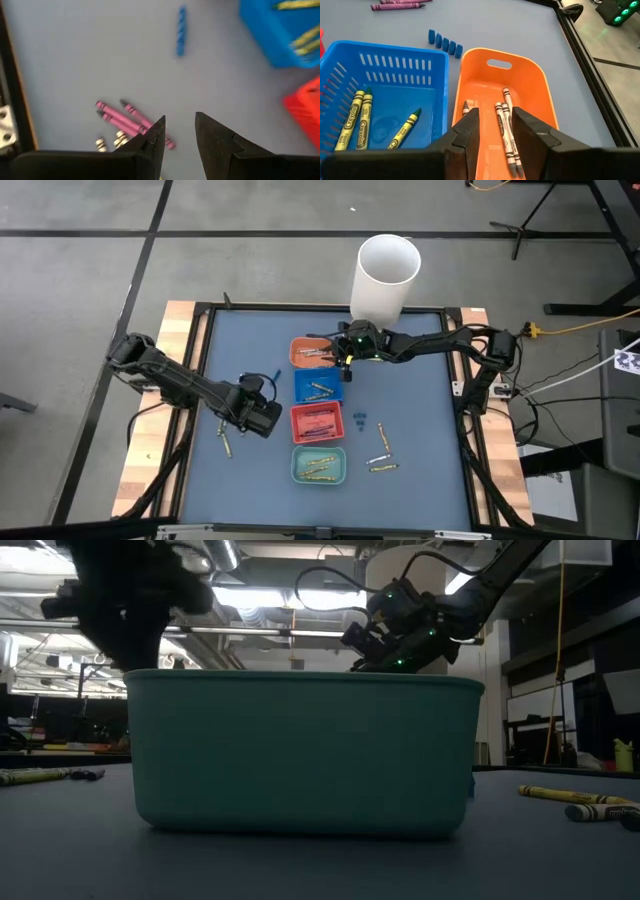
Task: Sort crayons
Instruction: Put the purple crayon into the red bin
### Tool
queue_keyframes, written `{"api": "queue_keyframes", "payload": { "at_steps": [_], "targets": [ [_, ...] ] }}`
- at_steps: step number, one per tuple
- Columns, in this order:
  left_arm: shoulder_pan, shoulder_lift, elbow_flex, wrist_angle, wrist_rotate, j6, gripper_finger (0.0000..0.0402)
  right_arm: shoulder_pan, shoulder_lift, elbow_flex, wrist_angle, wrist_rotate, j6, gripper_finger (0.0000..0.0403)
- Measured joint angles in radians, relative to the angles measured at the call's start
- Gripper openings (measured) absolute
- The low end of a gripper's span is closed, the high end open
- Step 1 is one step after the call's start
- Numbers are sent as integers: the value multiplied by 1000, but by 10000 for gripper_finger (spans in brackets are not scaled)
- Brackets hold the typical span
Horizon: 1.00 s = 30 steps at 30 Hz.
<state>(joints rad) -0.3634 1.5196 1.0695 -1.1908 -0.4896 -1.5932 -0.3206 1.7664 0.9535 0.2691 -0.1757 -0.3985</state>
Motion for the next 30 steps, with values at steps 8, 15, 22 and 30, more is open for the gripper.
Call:
{"api": "queue_keyframes", "payload": {
  "at_steps": [8,15,22,30],
  "targets": [
    [29,0,-152,43,66,-100,92,0,0,0,-23,0,0,113],
    [74,0,-287,213,82,-102,92,0,0,0,-35,0,0,113],
    [104,0,-397,359,101,-99,92,0,0,0,-35,0,0,113],
    [105,-6,-442,426,96,-99,92,0,0,0,-35,0,0,113]
  ]
}}
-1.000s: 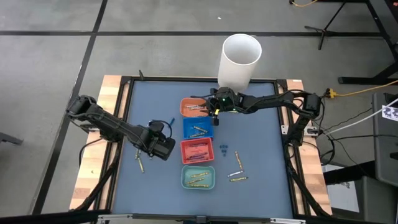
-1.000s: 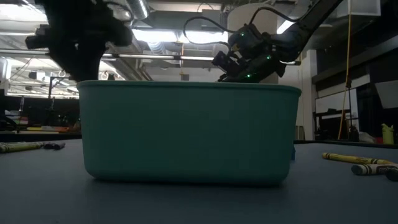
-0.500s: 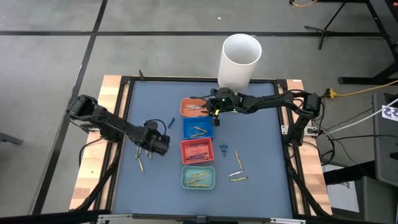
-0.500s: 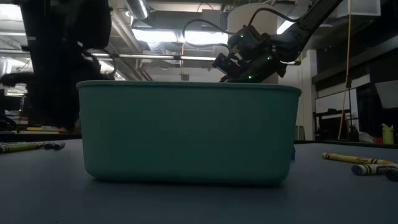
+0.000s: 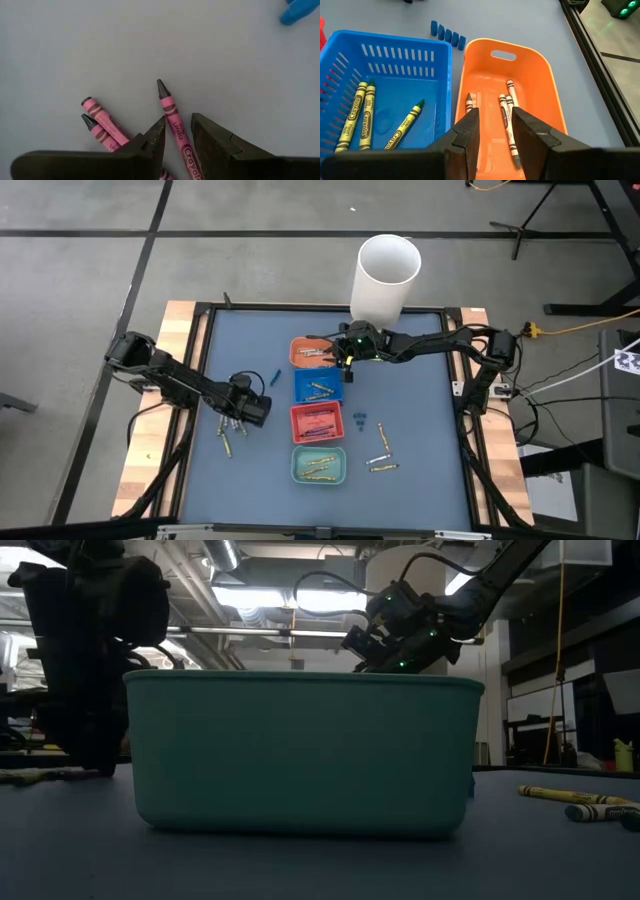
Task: Sort crayons
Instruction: Put the purple crayon into the red bin
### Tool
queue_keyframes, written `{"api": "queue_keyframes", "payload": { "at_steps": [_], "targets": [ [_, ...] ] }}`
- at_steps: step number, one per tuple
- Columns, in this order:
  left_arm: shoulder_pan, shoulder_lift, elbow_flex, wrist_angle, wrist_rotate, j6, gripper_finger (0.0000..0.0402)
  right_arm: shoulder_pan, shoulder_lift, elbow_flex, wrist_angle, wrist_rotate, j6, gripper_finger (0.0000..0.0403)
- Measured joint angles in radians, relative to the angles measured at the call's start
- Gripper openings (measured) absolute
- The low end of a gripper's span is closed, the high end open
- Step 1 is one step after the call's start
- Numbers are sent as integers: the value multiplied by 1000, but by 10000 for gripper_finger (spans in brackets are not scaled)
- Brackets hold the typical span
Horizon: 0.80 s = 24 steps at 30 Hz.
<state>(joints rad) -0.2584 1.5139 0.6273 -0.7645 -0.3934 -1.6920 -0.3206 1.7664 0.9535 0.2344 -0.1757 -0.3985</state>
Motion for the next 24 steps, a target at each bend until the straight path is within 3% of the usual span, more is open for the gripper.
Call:
{"api": "queue_keyframes", "payload": {
  "at_steps": [6,12,20,24],
  "targets": [
    [0,1,-1,2,2,0,88,0,0,0,0,0,0,113],
    [0,2,-1,7,4,1,56,0,-12,0,-17,0,0,113],
    [0,3,-1,7,6,2,23,1,-134,0,-130,-2,10,113],
    [-7,3,-2,10,-8,30,22,1,-210,0,-226,-66,20,113]
  ]
}}
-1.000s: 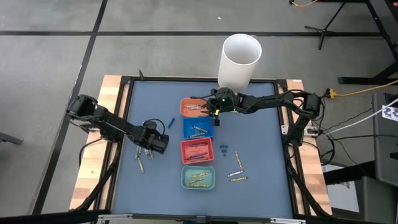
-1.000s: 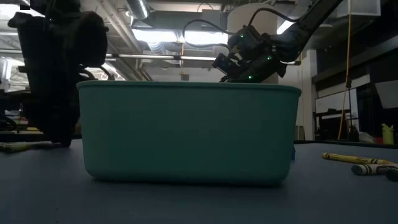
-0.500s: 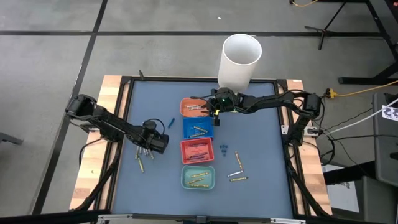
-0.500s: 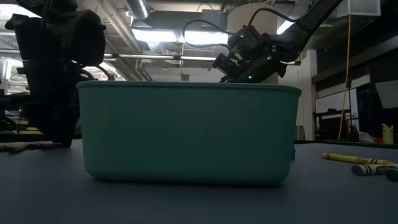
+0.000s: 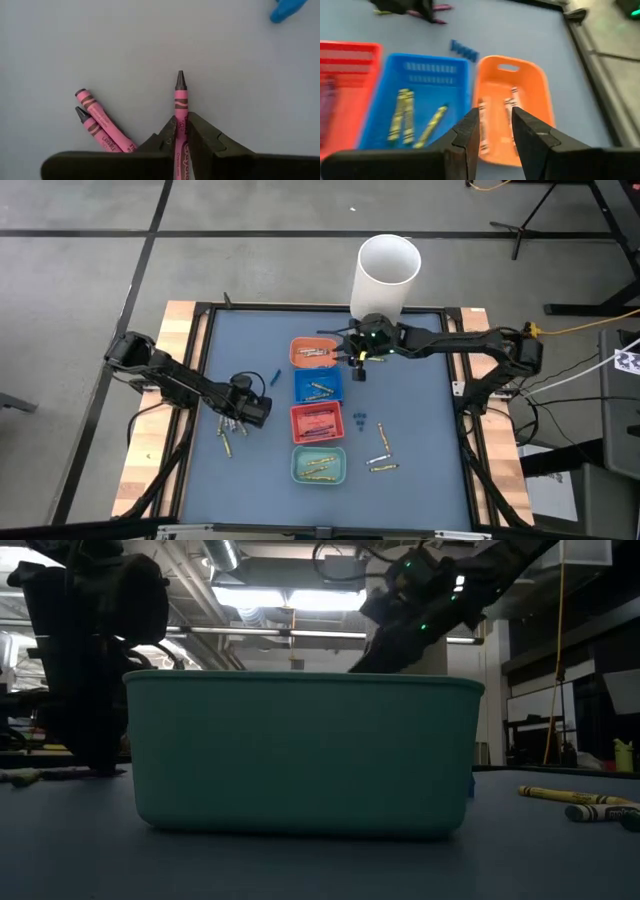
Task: Sort crayons
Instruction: Put the purple crayon into the red bin
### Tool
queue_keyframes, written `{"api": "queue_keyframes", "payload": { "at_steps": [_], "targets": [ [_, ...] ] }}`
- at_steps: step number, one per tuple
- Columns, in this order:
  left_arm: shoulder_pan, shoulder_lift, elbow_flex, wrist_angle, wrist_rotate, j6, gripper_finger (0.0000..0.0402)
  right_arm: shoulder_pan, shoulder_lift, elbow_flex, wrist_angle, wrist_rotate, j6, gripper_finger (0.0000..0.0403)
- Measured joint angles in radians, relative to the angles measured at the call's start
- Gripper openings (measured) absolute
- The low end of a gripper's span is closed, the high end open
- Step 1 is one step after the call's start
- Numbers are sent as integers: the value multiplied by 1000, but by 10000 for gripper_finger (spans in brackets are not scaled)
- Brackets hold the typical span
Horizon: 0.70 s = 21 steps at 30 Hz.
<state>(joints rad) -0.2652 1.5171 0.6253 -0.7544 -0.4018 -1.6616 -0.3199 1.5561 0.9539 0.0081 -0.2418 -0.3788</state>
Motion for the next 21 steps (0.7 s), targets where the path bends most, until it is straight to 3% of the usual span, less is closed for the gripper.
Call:
{"api": "queue_keyframes", "payload": {
  "at_steps": [13,21],
  "targets": [
    [-44,6,97,7,-101,153,20,0,-134,0,-270,-364,153,113],
    [-43,5,236,12,-112,369,20,5,-173,0,-381,-398,166,113]
  ]
}}
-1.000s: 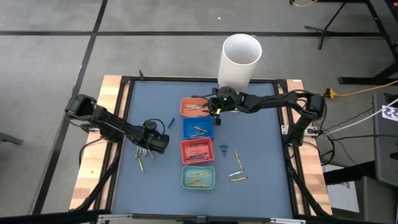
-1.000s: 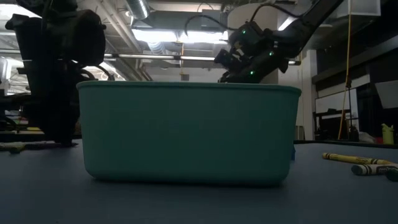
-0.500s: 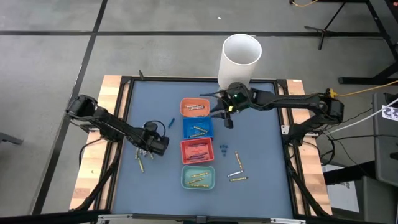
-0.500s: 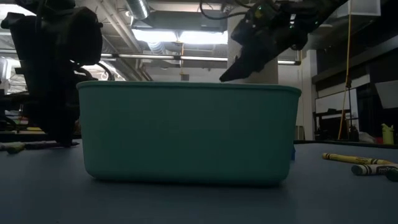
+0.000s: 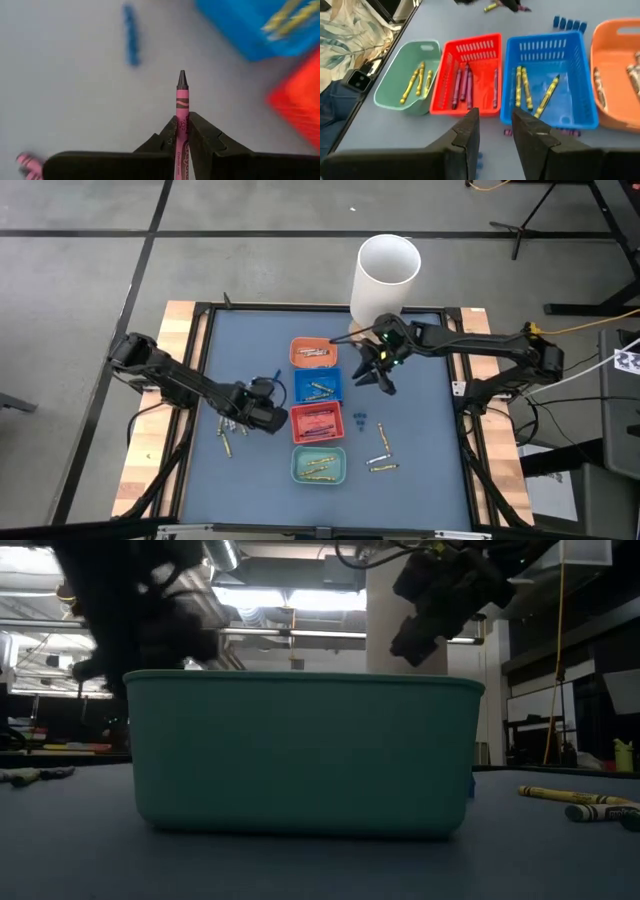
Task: Sort crayons
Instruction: Put the purple crayon into the red bin
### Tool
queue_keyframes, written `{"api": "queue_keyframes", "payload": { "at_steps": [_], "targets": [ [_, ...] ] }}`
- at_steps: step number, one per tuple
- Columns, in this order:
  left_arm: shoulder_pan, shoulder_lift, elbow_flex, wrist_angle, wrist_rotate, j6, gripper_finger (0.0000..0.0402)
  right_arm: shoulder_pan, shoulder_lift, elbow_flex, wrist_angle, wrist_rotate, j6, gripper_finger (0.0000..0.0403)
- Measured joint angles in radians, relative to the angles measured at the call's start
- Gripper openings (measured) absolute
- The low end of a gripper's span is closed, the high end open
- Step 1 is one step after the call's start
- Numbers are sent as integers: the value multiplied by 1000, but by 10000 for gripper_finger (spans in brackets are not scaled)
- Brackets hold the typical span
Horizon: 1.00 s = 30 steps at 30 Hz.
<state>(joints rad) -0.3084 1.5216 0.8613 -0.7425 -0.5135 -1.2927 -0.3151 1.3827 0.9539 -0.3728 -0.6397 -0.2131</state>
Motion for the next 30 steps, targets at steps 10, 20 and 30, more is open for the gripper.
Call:
{"api": "queue_keyframes", "payload": {
  "at_steps": [10,20,30],
  "targets": [
    [0,-2,154,130,-22,339,20,160,-1,0,-103,93,-22,113],
    [0,-2,155,480,-18,700,20,349,-1,0,-175,186,21,113],
    [0,61,155,595,10,832,20,491,0,0,-249,413,151,113]
  ]
}}
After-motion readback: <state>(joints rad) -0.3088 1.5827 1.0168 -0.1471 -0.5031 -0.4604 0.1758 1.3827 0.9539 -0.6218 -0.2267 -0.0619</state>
